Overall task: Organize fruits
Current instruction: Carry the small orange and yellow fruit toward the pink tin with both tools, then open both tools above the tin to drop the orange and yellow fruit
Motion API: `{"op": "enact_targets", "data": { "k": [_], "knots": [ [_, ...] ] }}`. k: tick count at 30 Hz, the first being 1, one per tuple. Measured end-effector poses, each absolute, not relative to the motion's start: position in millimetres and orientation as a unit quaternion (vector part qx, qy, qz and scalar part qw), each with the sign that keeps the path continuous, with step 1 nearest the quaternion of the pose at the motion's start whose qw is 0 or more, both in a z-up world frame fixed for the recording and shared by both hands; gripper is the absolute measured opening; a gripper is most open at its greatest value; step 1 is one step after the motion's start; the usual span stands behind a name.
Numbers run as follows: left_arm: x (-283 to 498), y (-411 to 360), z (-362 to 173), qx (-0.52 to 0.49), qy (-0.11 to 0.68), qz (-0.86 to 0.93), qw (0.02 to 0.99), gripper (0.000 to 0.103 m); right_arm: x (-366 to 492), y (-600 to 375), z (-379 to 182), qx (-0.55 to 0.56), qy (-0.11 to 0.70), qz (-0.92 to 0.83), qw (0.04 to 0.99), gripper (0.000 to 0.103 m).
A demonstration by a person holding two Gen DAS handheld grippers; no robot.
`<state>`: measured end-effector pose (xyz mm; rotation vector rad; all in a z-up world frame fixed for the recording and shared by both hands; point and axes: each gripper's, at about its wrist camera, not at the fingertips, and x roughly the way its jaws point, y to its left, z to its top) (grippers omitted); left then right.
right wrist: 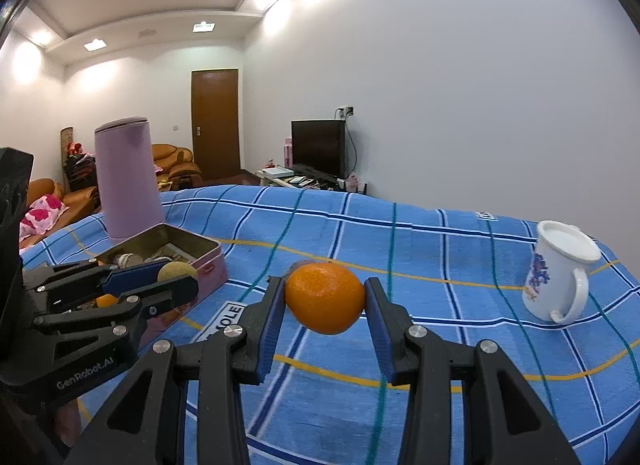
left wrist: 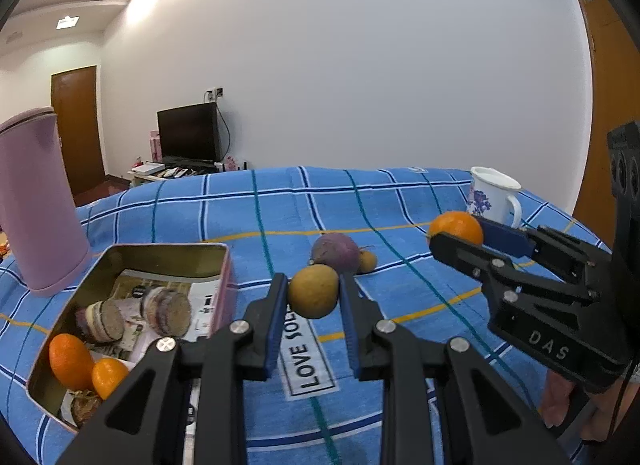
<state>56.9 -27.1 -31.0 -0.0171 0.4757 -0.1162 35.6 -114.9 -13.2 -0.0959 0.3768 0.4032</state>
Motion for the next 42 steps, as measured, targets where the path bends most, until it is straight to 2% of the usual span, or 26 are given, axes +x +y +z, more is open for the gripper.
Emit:
{"op": "enact_targets", "data": {
  "k": [42],
  "knots": [
    [42,64,-24,-0.041,0.246,0.013,0.968,0.027,38,-18,-4,-0.081,0.190,0.289,0.935,0.042]
  ]
}}
